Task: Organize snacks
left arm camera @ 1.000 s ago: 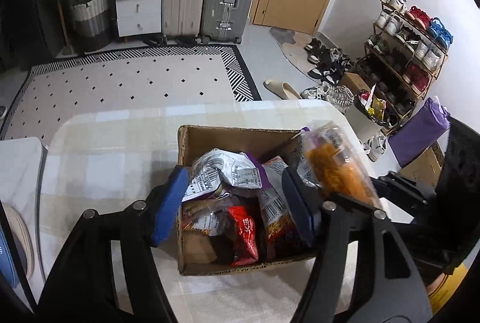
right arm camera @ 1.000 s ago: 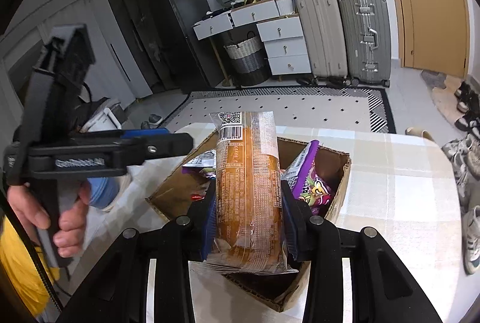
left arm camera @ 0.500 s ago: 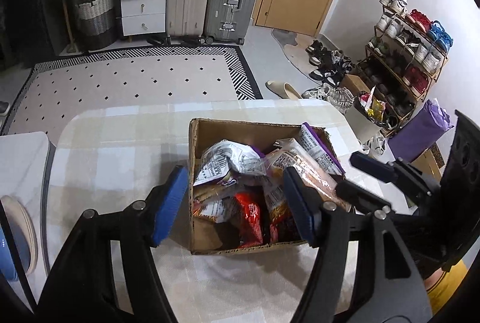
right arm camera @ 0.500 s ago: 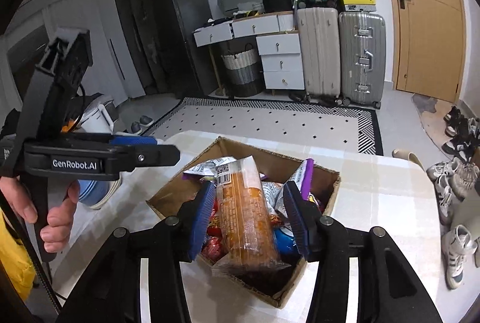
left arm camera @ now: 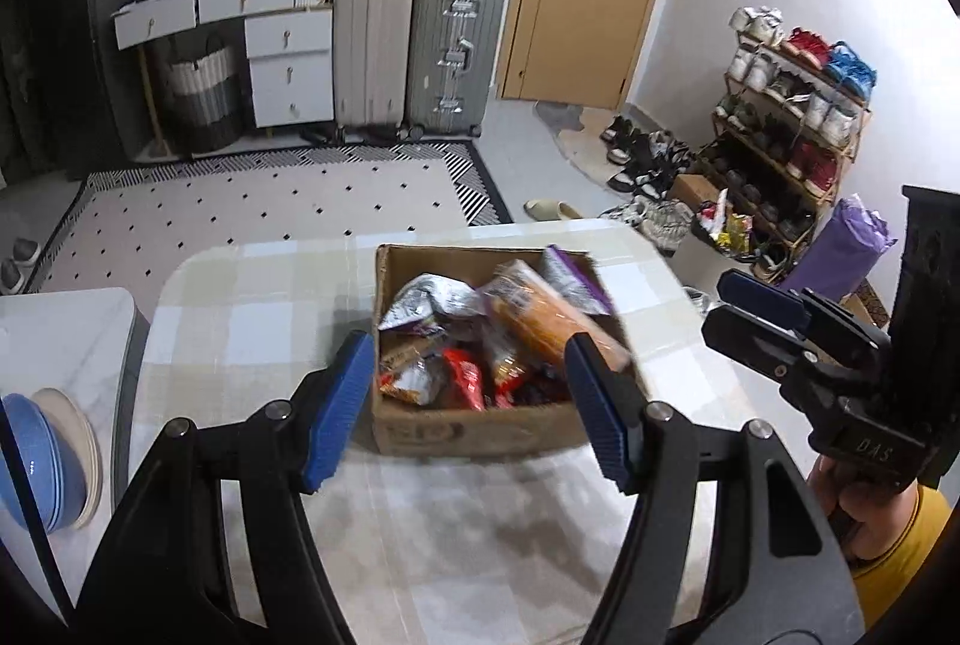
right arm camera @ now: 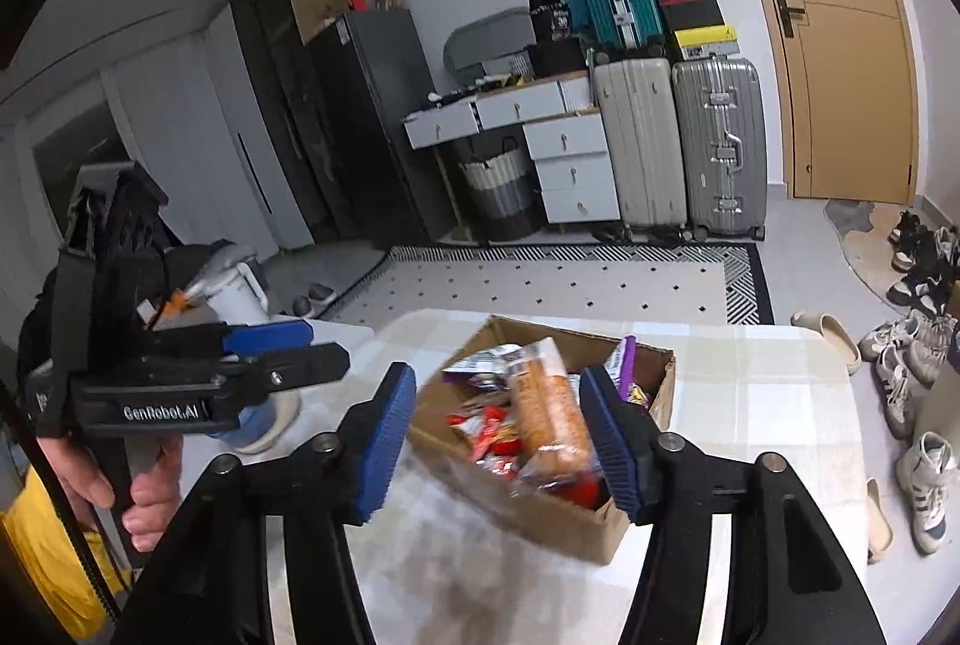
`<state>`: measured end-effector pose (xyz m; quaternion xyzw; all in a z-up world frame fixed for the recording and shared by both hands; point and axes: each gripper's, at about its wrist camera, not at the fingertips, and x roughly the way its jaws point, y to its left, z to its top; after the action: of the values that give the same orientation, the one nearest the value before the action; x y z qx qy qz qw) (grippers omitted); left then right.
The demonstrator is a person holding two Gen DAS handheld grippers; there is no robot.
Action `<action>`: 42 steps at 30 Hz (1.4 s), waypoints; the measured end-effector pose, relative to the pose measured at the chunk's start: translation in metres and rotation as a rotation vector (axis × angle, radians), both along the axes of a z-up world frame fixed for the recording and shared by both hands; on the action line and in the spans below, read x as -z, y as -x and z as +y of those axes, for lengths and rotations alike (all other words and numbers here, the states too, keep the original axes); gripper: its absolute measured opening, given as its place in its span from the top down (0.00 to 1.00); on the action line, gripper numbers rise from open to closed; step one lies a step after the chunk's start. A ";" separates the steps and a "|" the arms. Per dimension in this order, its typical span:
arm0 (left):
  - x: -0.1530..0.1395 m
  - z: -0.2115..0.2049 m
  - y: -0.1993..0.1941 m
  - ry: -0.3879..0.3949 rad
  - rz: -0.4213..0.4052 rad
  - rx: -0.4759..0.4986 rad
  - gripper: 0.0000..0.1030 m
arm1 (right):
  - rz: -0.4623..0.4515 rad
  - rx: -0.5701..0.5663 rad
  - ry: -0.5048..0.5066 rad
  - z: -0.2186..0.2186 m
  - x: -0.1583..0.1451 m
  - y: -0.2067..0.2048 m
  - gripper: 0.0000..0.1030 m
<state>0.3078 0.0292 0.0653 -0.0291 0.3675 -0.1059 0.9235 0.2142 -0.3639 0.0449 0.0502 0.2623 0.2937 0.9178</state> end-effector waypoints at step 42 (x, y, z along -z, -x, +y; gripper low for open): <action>0.049 0.020 0.363 -0.108 -0.521 -0.244 0.00 | -0.311 0.072 -0.082 -0.059 0.060 0.230 0.01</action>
<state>-0.0550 0.0489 0.0168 0.0041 0.1171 0.0218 0.9929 -0.0163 -0.4225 -0.0148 0.0510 0.1027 0.2751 0.9545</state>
